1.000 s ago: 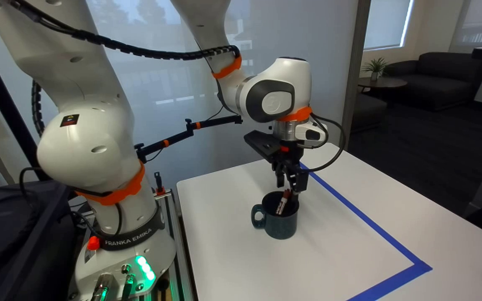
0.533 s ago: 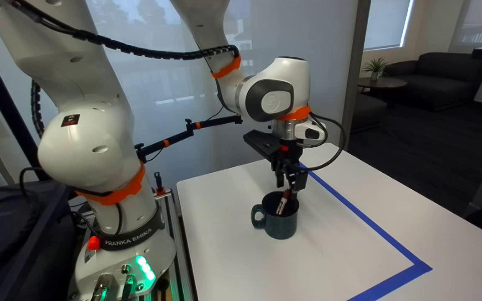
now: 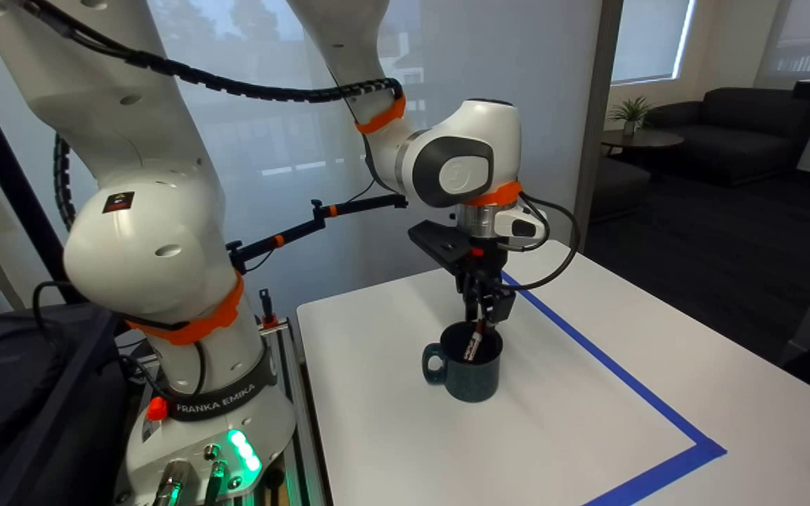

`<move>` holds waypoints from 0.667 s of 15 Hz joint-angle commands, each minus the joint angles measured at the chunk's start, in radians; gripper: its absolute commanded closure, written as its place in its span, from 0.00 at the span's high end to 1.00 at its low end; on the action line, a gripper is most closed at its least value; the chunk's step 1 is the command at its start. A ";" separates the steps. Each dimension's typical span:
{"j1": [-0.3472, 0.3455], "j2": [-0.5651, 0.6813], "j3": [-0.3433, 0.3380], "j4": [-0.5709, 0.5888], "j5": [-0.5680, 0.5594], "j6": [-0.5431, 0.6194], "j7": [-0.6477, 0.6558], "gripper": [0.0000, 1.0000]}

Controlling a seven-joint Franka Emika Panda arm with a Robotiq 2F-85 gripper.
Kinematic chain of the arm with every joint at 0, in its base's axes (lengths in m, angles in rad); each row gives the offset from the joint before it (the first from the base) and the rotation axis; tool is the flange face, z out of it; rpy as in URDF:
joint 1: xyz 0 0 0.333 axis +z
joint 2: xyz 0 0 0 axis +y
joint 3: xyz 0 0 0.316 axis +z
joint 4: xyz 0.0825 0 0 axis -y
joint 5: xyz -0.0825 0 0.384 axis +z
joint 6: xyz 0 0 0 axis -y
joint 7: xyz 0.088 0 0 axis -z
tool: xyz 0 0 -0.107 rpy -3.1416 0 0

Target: Shift the sharpie to the table

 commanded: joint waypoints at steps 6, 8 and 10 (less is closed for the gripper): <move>-0.002 -0.006 -0.007 -0.004 0.019 0.005 -0.021 0.28; -0.003 -0.006 -0.008 -0.004 0.020 0.005 -0.023 0.40; -0.004 -0.006 -0.009 -0.004 0.019 0.006 -0.023 0.38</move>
